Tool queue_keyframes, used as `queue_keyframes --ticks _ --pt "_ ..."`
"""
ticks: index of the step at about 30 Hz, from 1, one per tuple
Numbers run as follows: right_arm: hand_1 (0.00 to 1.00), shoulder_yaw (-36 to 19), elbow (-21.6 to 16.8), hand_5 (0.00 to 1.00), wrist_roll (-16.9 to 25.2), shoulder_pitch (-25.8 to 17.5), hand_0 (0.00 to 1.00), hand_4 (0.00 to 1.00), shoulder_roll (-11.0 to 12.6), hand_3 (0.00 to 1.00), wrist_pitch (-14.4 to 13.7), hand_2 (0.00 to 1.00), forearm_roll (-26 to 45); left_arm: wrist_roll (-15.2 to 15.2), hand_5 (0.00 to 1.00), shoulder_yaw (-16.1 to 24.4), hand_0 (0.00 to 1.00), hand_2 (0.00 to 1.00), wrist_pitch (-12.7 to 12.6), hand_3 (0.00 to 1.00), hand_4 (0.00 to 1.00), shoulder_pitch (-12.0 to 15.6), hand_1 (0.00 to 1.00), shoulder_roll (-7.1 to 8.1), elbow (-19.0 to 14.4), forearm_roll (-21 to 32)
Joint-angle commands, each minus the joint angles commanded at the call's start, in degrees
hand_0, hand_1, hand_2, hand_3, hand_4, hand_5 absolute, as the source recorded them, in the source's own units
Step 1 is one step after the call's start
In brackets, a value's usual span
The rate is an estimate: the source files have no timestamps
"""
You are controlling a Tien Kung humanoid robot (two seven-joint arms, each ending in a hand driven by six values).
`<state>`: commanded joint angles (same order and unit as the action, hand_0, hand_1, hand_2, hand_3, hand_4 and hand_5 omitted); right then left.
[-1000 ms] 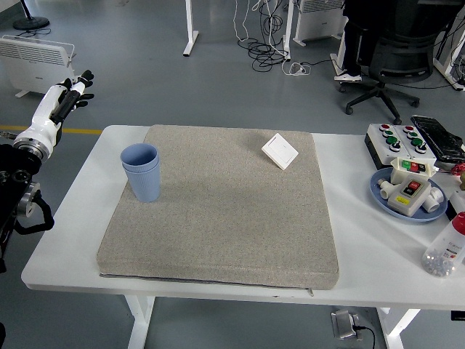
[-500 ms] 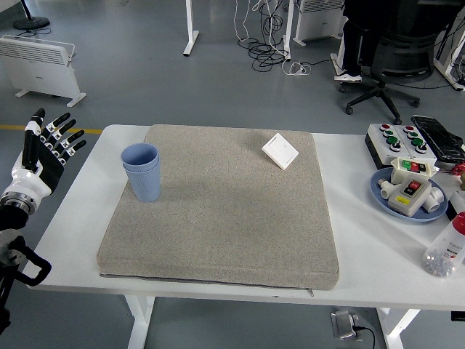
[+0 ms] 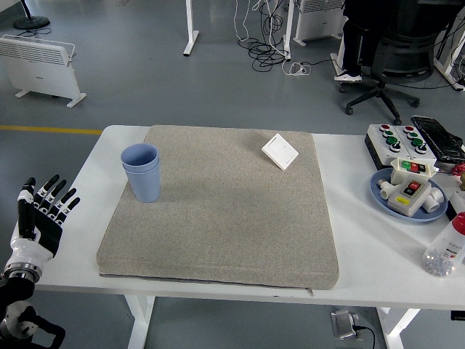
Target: Push cup pick cup insert cup
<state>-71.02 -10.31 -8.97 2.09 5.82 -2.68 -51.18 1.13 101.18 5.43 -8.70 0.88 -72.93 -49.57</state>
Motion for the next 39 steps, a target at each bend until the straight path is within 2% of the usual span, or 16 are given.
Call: queue_keyframes --ticks 8,11,13,14,19,20,25,26,39 --pt "0.626 0.13 0.00 0.438 -0.01 0.21 0.752 0.071 0.24 0.559 0.11 0.621 -0.19 0.42 0.998 -1.22 0.808 0.897 -0.09 0.831 0.662 5.43 0.819 -0.48 -4.45 1.97" --pt "0.626 0.05 0.00 0.438 -0.02 0.27 0.752 0.071 0.30 0.559 0.16 0.621 -0.43 0.62 0.998 -2.25 0.808 0.897 0.30 0.831 0.662 6.10 0.819 -0.72 -5.22 2.82" --pt "0.626 0.06 0.00 0.438 -0.05 0.29 0.752 0.071 0.31 0.559 0.19 0.621 -0.52 0.66 0.998 -2.63 0.808 0.897 0.65 0.831 0.662 5.99 0.819 -0.88 -5.30 2.98" --pt "0.625 0.10 0.00 0.436 -0.07 0.31 0.752 0.070 0.31 0.559 0.20 0.621 -0.56 0.71 0.998 -2.74 0.844 0.919 0.87 0.846 0.665 5.78 0.861 -0.88 -5.21 3.15" --pt "0.625 0.12 0.00 0.436 -0.14 0.41 0.752 0.070 0.31 0.559 0.23 0.621 -0.65 1.51 0.998 -3.11 0.844 0.919 0.86 0.846 0.665 4.59 0.861 -0.88 -4.34 3.28" --pt "0.625 0.12 0.00 0.437 -0.15 0.48 0.752 0.070 0.30 0.559 0.22 0.621 -0.66 1.61 0.998 -3.22 0.881 0.960 0.72 0.904 0.653 4.25 0.876 -0.88 -4.11 3.19" --pt "0.625 0.25 0.00 0.437 -0.14 0.64 0.752 0.070 0.26 0.559 0.24 0.621 -0.45 1.38 0.998 -3.31 0.881 0.960 1.48 0.904 0.653 3.54 0.876 -0.88 -3.75 2.73" --pt "0.625 0.28 0.00 0.439 -0.13 0.65 0.751 0.071 0.26 0.558 0.24 0.621 -0.40 1.29 0.998 -3.32 0.905 0.986 1.67 0.948 0.632 3.51 0.902 -0.88 -3.74 2.67" --pt "0.625 0.62 0.00 0.437 -0.15 0.40 0.752 0.071 0.25 0.558 0.28 0.621 -0.42 0.29 0.998 -3.88 0.916 0.997 3.08 0.966 0.630 3.09 0.912 -0.88 -2.56 2.87"
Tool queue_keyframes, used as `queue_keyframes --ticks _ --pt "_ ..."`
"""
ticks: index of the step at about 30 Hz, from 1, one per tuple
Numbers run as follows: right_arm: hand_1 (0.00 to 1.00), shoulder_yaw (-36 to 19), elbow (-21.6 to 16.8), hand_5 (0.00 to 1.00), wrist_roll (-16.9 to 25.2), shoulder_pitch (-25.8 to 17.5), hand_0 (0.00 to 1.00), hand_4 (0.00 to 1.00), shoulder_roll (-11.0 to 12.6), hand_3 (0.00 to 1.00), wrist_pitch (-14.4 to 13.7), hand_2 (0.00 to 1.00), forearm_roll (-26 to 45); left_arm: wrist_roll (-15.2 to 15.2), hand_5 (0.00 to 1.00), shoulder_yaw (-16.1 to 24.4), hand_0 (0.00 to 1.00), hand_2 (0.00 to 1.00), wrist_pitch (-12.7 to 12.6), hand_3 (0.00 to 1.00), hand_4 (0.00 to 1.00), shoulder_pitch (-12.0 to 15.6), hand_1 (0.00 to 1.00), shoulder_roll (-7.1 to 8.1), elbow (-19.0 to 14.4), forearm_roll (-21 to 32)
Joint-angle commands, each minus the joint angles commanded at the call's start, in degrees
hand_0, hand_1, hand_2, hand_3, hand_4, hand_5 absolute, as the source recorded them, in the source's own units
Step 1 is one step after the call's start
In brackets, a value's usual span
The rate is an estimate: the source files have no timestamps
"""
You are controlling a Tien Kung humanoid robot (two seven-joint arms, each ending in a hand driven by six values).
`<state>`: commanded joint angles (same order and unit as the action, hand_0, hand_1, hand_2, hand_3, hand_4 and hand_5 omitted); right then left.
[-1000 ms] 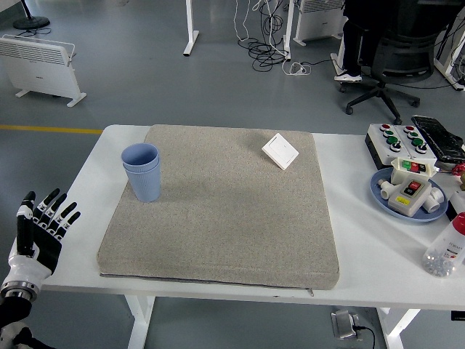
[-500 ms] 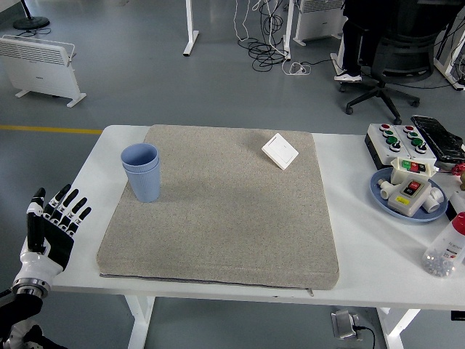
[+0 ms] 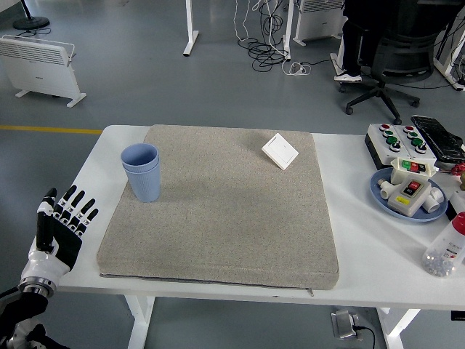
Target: Push cup pick cup insert cup
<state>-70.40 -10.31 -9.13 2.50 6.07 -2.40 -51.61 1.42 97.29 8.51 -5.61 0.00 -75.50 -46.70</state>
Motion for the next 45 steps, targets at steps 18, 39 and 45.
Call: queue_keyframes --ticks 18,39,45 --pt "0.625 0.61 0.00 0.441 -0.34 -0.71 0.752 0.072 -0.16 0.558 0.04 0.622 -0.54 0.06 0.998 0.96 0.920 0.998 -0.63 0.964 0.629 0.03 0.918 0.00 0.26 -0.95" --pt "0.624 0.19 0.00 0.442 -0.08 -0.59 0.752 0.074 -0.26 0.558 0.09 0.625 -0.37 -1.45 0.998 1.67 0.922 0.998 -0.85 0.964 0.629 -0.64 0.923 0.00 0.37 -3.95" --pt "0.624 0.10 0.00 0.443 -0.09 -0.54 0.751 0.073 -0.28 0.558 0.24 0.624 -0.49 -1.50 0.998 1.37 0.912 0.990 -1.79 0.948 0.631 -1.03 0.908 0.00 0.07 -4.24"
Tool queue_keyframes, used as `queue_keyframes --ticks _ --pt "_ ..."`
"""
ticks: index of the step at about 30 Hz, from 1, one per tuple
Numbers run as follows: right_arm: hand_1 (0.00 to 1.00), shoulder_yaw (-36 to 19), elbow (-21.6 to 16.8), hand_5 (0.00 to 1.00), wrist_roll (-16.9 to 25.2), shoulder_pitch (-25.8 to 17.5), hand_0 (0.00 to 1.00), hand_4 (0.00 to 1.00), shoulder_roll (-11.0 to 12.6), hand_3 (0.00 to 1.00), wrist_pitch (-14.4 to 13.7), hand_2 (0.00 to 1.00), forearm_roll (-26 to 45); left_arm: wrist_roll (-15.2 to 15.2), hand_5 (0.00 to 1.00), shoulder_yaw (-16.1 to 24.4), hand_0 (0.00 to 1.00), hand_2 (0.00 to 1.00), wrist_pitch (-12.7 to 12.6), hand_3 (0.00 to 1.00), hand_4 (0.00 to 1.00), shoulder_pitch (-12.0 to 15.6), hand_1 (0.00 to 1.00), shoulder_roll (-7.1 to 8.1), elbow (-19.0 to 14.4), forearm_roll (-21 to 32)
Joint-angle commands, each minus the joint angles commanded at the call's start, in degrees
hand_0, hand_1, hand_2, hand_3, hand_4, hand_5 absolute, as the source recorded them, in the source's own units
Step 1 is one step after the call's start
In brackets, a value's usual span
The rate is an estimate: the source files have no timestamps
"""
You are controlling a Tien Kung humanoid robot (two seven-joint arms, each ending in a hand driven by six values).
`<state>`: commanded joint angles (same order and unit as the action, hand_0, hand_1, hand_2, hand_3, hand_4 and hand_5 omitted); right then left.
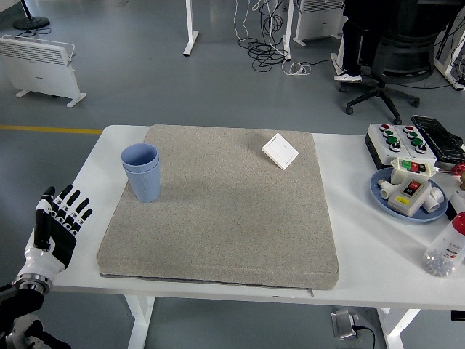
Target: Push cup pick cup insert cup
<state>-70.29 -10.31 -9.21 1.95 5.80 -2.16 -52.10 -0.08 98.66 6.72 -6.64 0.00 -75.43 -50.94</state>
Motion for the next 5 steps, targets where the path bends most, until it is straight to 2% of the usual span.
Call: queue_keyframes --ticks 5 --pt "0.624 0.02 0.00 0.443 0.11 0.07 0.752 0.073 0.03 0.559 -0.07 0.626 0.19 0.02 0.998 -0.15 0.906 0.986 -0.25 0.944 0.628 -0.17 0.905 0.00 0.13 0.43"
